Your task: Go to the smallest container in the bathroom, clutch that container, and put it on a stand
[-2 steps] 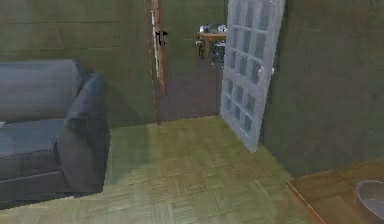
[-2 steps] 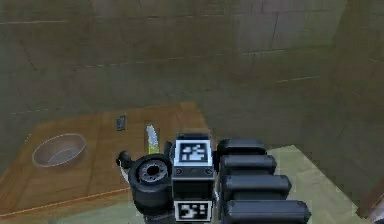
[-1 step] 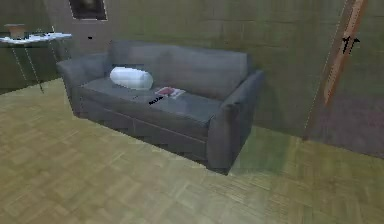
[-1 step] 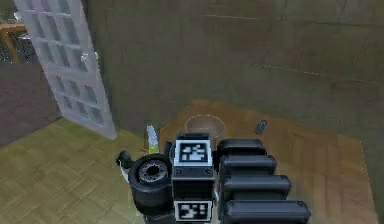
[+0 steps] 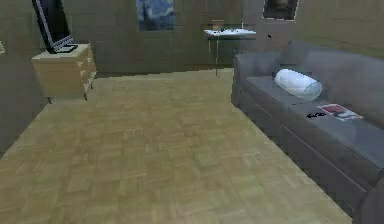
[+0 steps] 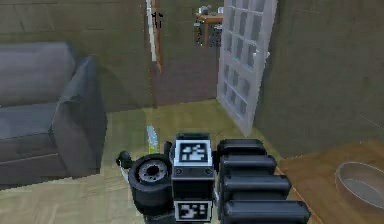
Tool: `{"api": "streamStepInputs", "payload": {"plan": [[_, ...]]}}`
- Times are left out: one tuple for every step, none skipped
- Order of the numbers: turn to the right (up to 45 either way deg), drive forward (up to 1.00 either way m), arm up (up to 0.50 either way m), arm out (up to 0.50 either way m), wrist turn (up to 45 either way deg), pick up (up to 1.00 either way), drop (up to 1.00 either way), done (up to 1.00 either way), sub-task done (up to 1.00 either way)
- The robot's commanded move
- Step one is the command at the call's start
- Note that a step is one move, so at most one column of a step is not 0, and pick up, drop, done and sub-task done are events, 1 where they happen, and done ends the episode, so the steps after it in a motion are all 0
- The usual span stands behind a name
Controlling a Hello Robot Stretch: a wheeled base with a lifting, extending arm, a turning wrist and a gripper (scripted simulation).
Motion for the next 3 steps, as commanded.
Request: {"api": "streamStepInputs", "payload": {"plan": [[-30.0, 0.0, 0.0, 0.0, 0.0, 0.0, 0.0, 0.0, 0.0], [45.0, 0.0, 0.0, 0.0, 0.0, 0.0, 0.0, 0.0, 0.0], [45.0, 0.0, 0.0, 0.0, 0.0, 0.0, 0.0, 0.0, 0.0]]}}
